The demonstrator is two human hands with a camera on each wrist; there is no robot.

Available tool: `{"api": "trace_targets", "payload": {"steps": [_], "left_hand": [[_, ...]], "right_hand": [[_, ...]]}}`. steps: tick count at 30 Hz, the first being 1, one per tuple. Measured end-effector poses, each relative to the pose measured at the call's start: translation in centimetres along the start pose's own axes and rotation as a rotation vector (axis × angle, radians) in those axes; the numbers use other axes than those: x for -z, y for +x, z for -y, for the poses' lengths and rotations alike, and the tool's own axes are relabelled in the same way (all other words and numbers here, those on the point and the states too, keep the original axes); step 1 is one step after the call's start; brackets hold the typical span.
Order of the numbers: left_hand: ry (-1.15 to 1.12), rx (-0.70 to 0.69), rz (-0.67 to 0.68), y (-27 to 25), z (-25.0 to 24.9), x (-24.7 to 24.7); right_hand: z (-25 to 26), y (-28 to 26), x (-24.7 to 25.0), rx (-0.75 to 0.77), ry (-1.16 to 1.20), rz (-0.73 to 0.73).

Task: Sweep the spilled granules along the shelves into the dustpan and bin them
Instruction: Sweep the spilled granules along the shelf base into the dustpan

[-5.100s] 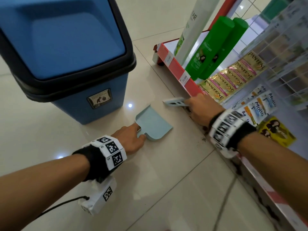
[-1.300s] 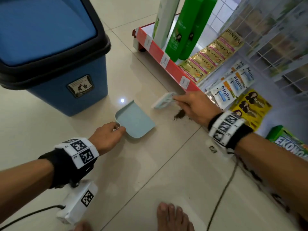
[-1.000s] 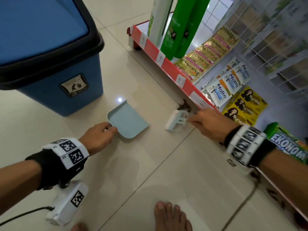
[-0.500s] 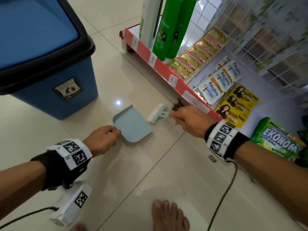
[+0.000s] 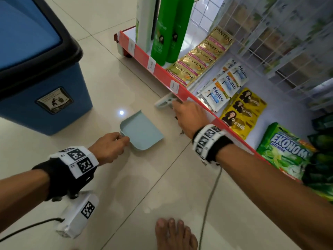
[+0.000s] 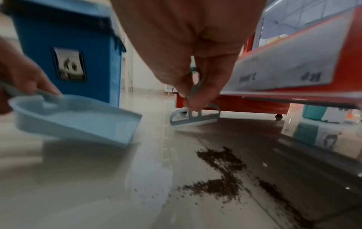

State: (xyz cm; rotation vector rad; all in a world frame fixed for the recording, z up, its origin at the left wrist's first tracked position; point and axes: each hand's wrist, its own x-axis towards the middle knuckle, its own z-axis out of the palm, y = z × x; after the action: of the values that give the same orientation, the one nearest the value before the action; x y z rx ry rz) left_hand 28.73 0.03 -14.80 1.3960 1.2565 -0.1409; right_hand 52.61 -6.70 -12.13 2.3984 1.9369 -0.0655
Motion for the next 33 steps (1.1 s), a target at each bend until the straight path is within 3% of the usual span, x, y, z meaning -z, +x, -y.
{"api": "trace_targets", "payload": {"steps": [3, 8, 12, 19, 25, 28, 33], "left_hand": [[0.002, -0.001, -0.003, 0.0, -0.6, -0.2], [0.002, -0.024, 0.003, -0.5, -1.2, 0.4], [-0.01, -0.014, 0.027, -0.3, -2.0, 1.2], [-0.09, 0.013, 0.047, 1.5, -2.4, 3.2], [-0.095, -0.108, -0.068, 3.6, -1.2, 3.9], [-0.101, -0.124, -0.094, 3.7, 0.3, 3.1], [-0.097, -0.107, -0.093, 4.1, 1.3, 2.7]], "right_hand": [[0.4, 0.2, -0.9, -0.12, -0.082, 0.04], [-2.1, -4.0, -0.5, -0.218, -0.028, 0.204], [-2.5, -5.6, 1.7, -0.154, 0.005, 0.134], [2.3, 3.2, 4.3, 0.129, 0.03, 0.029], [4.5, 10.0, 1.4, -0.034, -0.031, 0.022], [3.6, 8.1, -0.3, -0.101, 0.019, 0.118], [-0.6, -1.3, 0.4, -0.138, 0.053, 0.287]]}}
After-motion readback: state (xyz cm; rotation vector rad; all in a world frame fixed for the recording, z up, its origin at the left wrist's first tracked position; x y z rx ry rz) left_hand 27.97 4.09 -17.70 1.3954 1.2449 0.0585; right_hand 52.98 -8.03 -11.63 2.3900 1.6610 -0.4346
